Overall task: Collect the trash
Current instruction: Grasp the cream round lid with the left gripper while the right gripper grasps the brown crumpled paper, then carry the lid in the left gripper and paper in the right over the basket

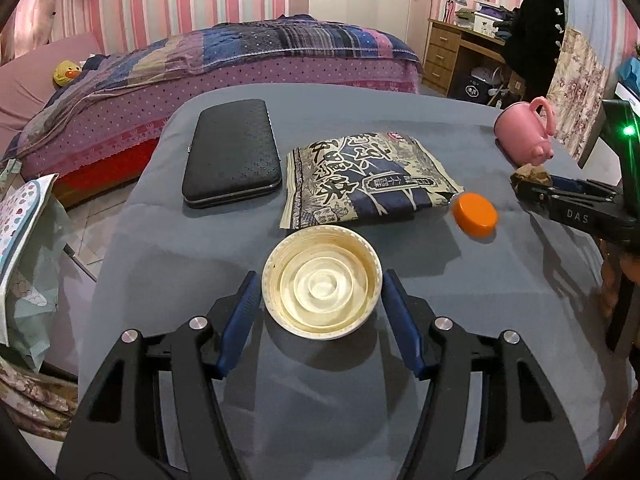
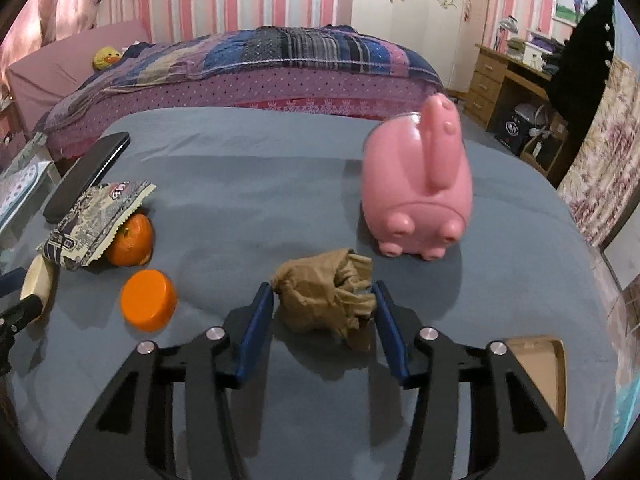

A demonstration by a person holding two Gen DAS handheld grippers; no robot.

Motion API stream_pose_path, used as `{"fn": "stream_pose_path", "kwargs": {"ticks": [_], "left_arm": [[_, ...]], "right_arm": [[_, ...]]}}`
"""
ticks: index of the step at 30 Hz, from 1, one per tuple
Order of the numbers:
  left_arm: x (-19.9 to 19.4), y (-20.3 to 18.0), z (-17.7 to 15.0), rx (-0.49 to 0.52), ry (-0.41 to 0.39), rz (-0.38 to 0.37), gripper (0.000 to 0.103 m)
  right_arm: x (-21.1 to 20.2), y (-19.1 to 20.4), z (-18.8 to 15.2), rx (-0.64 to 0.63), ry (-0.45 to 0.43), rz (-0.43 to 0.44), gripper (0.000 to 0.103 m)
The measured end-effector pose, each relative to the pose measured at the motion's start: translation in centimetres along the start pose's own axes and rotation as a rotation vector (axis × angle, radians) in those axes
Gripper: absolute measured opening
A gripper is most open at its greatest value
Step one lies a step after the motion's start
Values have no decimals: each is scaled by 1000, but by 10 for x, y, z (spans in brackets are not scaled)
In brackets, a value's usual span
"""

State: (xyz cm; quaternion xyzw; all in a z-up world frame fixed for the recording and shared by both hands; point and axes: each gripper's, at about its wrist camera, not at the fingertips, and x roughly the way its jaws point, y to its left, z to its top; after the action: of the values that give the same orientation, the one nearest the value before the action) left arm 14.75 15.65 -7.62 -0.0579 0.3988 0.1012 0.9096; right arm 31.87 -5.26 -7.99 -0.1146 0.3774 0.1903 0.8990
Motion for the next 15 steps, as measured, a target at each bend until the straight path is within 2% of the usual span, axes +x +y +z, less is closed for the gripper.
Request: {"fn": "stream_pose_path", "kwargs": {"ticks": [7,15], "left_arm": [[-7,-24,-2,8,11,-42,60],[-18,-86,-7,95,1,-109,60]], "right_arm": [[-39,-5,-22,-21,-74,-34,48],[-102,-60,-67,77,-92,-74,48]]}}
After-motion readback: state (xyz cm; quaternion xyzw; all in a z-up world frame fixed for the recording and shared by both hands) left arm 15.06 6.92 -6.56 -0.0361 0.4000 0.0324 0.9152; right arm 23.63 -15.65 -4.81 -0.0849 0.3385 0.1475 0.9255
